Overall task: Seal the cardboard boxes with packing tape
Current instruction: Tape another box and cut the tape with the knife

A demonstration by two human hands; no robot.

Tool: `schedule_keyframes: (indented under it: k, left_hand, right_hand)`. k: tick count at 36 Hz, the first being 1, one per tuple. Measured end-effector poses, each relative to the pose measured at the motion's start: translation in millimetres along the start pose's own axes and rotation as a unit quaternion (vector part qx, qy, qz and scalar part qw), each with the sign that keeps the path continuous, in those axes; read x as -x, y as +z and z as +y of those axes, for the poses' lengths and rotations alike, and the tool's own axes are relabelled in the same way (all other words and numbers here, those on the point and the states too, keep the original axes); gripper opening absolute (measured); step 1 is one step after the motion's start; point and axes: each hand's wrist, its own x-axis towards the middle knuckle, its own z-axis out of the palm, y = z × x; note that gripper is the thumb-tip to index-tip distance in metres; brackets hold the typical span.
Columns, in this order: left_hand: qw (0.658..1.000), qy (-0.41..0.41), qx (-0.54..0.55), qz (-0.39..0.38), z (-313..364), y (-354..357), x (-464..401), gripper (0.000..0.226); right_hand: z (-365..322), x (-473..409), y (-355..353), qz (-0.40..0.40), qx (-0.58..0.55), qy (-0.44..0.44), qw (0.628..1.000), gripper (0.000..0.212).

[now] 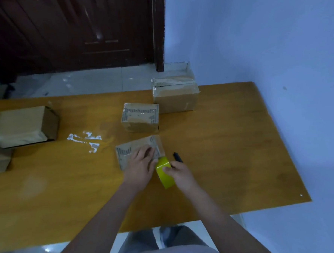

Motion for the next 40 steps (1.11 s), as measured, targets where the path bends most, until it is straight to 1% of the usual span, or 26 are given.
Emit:
schedule_keyframes:
  k: [2,4,6,7,9,11,13,14,16,17,18,20,21,23,24,25,26,27,29,30,31,33,35,38,40]
  left_hand:
    - [0.998,-0.035,0.001,-0.051,4.9,-7.0,-2.3,0.084]
    - [0.992,-0.058,-0.021,-0.111,8.7,-11.9,-2.4,0.093]
    - [0.988,-0.049,-0.063,-0.133,9.4,-10.3,2.9,0.091]
    - [0.987,-0.046,-0.076,-0.136,9.4,-8.5,5.9,0.089]
    - [0.986,-0.048,-0.083,-0.134,9.3,-7.9,10.7,0.089]
    - [0.987,-0.051,-0.079,-0.128,9.6,-7.8,9.7,0.091]
    - [0.988,-0.054,-0.073,-0.123,10.4,-9.1,7.4,0.097]
    - [0.987,-0.055,-0.076,-0.128,11.0,-11.0,6.7,0.099]
    - [0.986,-0.058,-0.075,-0.136,11.8,-10.7,7.7,0.101]
    - [0.987,-0.065,-0.067,-0.133,13.8,-11.1,8.3,0.1]
    - [0.987,-0.072,-0.059,-0.129,15.8,-11.5,8.5,0.097]
    - [0.986,-0.085,-0.048,-0.132,20.4,-13.2,7.8,0.088]
    - [0.985,-0.091,-0.044,-0.138,22.7,-14.1,7.6,0.086]
    - [0.983,-0.1,-0.045,-0.149,24.9,-14.9,6.9,0.088]
    - [0.982,-0.102,-0.045,-0.153,25.3,-15.1,6.7,0.09]
    - [0.982,-0.102,-0.045,-0.155,25.4,-15.2,6.8,0.092]
    - [0.982,-0.101,-0.043,-0.155,25.3,-15.3,6.6,0.093]
    - [0.982,-0.099,-0.043,-0.156,24.7,-15.1,6.7,0.094]
    - [0.982,-0.096,-0.043,-0.159,23.4,-15.1,6.2,0.097]
    - [0.982,-0.094,-0.044,-0.159,23.1,-15.3,6.1,0.098]
    - [0.982,-0.094,-0.043,-0.16,22.6,-14.6,6.2,0.099]
    - [0.982,-0.095,-0.043,-0.159,22.2,-13.2,6.9,0.097]
    - [0.983,-0.092,-0.041,-0.155,21.8,-12.3,7.2,0.097]
    - [0.984,-0.09,-0.038,-0.147,21.1,-11.0,7.6,0.106]
    - [0.984,-0.087,-0.048,-0.145,21.4,-10.3,8.7,0.109]
  right_hand:
    - [4.1,-0.7,2.9,0.007,0.044,0.012,0.999,0.032]
    - [10.2,1.9,7.8,0.031,0.145,0.032,0.988,0.043]
    - [20.1,7.7,12.8,0.078,0.218,0.029,0.972,0.043]
    - [23.1,10.2,15.4,0.09,0.234,0.022,0.968,0.042]
    - [23.6,14.6,17.9,0.079,0.241,0.013,0.967,0.04]
    - [19.4,17.6,15.5,0.058,0.188,0.02,0.98,0.042]
    - [16.0,15.3,6.7,0.079,0.143,0.03,0.986,0.046]
    - [15.5,10.6,0.8,0.104,0.154,0.023,0.982,0.045]
    - [18.5,-6.0,-14.6,0.163,0.237,-0.006,0.958,0.036]
    - [18.4,-15.6,-21.8,0.183,0.28,-0.014,0.942,0.037]
    - [17.1,-24.6,-28.0,0.189,0.318,-0.014,0.929,0.042]
    - [16.0,-37.0,-36.4,0.154,0.395,0.007,0.905,0.051]
    - [18.1,-40.8,-38.7,0.13,0.451,0.011,0.883,0.049]
    - [25.3,-44.4,-40.3,0.098,0.559,-0.006,0.823,0.039]
    - [28.3,-44.7,-41.2,0.096,0.59,-0.021,0.801,0.034]
    - [30.0,-44.1,-42.7,0.095,0.602,-0.03,0.792,0.029]
    - [29.8,-43.5,-45.1,0.098,0.593,-0.034,0.799,0.026]
    - [27.8,-42.4,-48.6,0.101,0.566,-0.035,0.817,0.024]
    - [20.6,-35.1,-56.9,0.096,0.494,-0.047,0.863,0.026]
    - [16.3,-29.6,-60.2,0.089,0.463,-0.071,0.879,0.027]
    - [11.7,-22.4,-62.7,0.081,0.444,-0.104,0.886,0.028]
    - [1.4,-5.9,-64.9,0.068,0.437,-0.168,0.881,0.029]
    - [-8.0,6.1,-62.7,0.039,0.464,-0.202,0.862,0.029]
    - [-13.5,9.1,-51.3,-0.014,0.54,-0.217,0.813,0.032]
    - [-15.0,4.1,-42.8,-0.018,0.576,-0.213,0.789,0.033]
